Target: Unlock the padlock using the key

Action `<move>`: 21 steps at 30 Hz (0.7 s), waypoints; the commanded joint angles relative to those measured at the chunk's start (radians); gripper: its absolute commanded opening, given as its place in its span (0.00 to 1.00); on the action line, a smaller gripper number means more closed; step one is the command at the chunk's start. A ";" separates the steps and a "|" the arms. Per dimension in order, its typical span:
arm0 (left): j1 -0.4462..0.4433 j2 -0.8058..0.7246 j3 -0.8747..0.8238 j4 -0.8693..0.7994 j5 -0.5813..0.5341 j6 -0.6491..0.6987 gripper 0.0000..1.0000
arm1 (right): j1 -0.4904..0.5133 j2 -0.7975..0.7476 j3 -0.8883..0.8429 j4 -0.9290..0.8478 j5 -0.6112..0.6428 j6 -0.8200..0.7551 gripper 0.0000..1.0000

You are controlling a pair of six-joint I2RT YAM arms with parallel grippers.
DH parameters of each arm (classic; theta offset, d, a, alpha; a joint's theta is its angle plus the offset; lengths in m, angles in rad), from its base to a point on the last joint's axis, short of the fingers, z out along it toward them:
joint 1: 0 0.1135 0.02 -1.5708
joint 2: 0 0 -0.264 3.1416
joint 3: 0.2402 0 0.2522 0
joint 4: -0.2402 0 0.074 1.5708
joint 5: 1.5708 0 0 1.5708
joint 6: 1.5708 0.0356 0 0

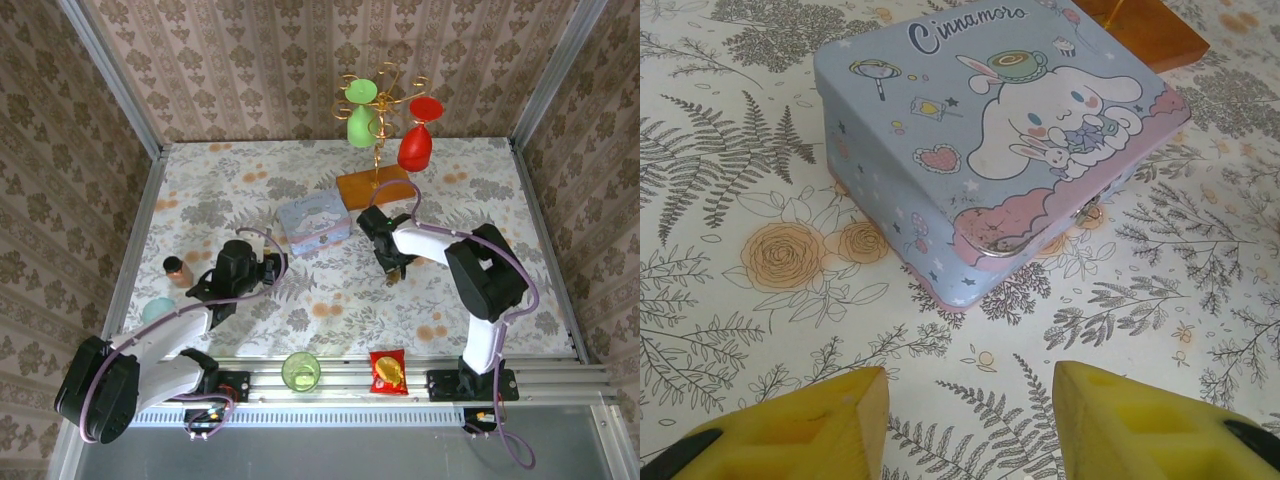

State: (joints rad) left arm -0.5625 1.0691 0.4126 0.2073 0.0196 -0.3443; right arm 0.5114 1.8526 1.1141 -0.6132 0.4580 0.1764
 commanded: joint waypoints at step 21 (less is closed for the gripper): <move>-0.102 0.284 0.086 0.095 -0.075 -0.042 0.63 | -0.031 -0.158 -0.024 -0.110 -0.313 0.198 0.53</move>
State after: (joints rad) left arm -0.6613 1.3468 0.4721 0.2737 -0.0437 -0.3637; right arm 0.4812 1.7164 1.0901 -0.6285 0.2909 0.2604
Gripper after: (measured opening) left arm 0.633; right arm 0.501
